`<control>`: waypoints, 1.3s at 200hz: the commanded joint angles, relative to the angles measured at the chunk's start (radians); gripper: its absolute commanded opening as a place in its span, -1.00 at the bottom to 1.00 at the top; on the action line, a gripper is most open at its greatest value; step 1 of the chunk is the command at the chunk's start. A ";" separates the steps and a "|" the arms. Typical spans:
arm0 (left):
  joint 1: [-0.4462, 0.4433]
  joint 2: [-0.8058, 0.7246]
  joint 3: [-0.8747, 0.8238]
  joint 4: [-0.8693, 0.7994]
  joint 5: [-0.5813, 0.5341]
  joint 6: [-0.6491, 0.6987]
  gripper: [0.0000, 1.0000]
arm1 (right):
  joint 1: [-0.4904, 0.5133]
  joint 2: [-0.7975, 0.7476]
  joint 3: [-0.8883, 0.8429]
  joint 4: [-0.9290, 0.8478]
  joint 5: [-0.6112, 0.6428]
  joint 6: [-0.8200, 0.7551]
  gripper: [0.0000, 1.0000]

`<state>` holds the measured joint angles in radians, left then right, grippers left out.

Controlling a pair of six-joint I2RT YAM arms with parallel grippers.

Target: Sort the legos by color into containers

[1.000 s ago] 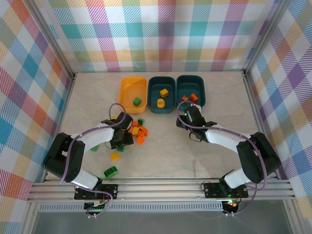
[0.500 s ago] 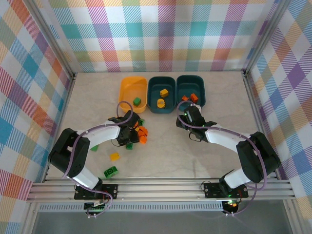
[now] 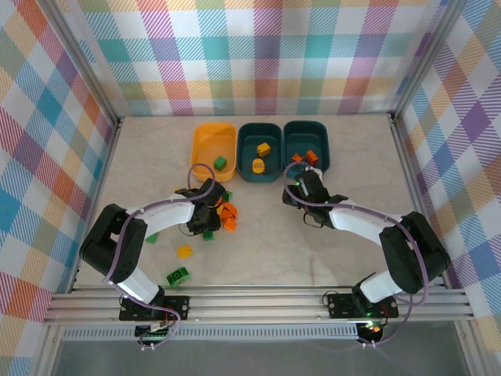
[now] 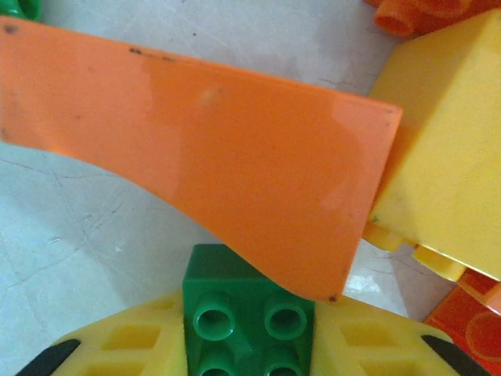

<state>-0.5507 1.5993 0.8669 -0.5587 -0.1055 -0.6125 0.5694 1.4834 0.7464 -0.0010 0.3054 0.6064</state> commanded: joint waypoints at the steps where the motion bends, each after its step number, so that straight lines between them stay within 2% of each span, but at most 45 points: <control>1: -0.013 -0.004 0.001 -0.018 0.014 -0.003 -0.46 | 0.006 0.006 0.031 -0.001 -0.003 0.003 0.41; 12: -0.020 -0.042 0.028 -0.044 0.019 -0.003 -0.55 | 0.006 0.005 0.028 -0.001 -0.002 0.002 0.41; 42: -0.021 -0.202 0.153 -0.094 0.007 0.057 -0.54 | 0.006 0.003 0.028 -0.002 0.000 0.002 0.41; 61: 0.048 -0.200 0.254 -0.074 -0.006 0.104 -0.53 | 0.006 0.002 0.029 -0.001 0.002 0.002 0.41; 81: 0.158 -0.063 0.407 -0.057 0.047 0.116 -0.53 | 0.006 -0.021 0.018 -0.009 0.057 -0.003 0.41; 104: 0.225 0.167 0.651 -0.096 0.081 0.132 -0.54 | 0.006 -0.087 -0.025 0.010 0.110 0.008 0.44; 122: 0.240 0.356 0.856 -0.163 0.100 0.142 -0.53 | -0.008 -0.145 -0.058 0.002 0.118 0.061 0.64; 145: 0.242 0.560 1.113 -0.254 0.121 0.151 -0.47 | -0.018 -0.222 -0.108 0.012 0.149 0.092 0.75; 160: 0.242 0.658 1.228 -0.298 0.119 0.151 -0.43 | -0.034 -0.269 -0.116 -0.028 0.212 0.112 0.89; 173: 0.244 0.718 1.296 -0.317 0.122 0.147 -0.41 | -0.067 -0.322 -0.128 -0.057 0.203 0.151 0.99; 180: 0.245 0.740 1.319 -0.323 0.125 0.145 -0.40 | -0.099 -0.352 -0.127 -0.081 0.156 0.180 0.99; 190: 0.247 0.760 1.335 -0.323 0.135 0.142 -0.37 | -0.162 -0.418 -0.118 -0.107 0.024 0.195 0.99; 201: 0.250 0.769 1.339 -0.314 0.155 0.142 -0.28 | -0.165 -0.487 -0.121 -0.099 0.002 0.163 0.99; 213: 0.251 0.763 1.348 -0.310 0.182 0.147 0.03 | -0.166 -0.526 -0.110 -0.091 -0.052 0.103 0.99; 229: 0.252 0.714 1.336 -0.303 0.203 0.156 0.37 | -0.154 -0.480 -0.024 -0.166 -0.214 0.012 0.97; 240: 0.250 0.647 1.289 -0.282 0.210 0.155 0.46 | -0.084 -0.406 0.035 -0.207 -0.262 -0.059 0.89; 260: 0.250 0.443 1.095 -0.181 0.227 0.139 0.52 | 0.138 -0.230 0.135 -0.261 -0.176 -0.194 0.85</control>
<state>-0.3046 2.3100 2.1075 -0.8093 0.0780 -0.4709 0.5098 1.0851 0.7853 -0.1535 0.1905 0.6064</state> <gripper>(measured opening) 0.749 0.936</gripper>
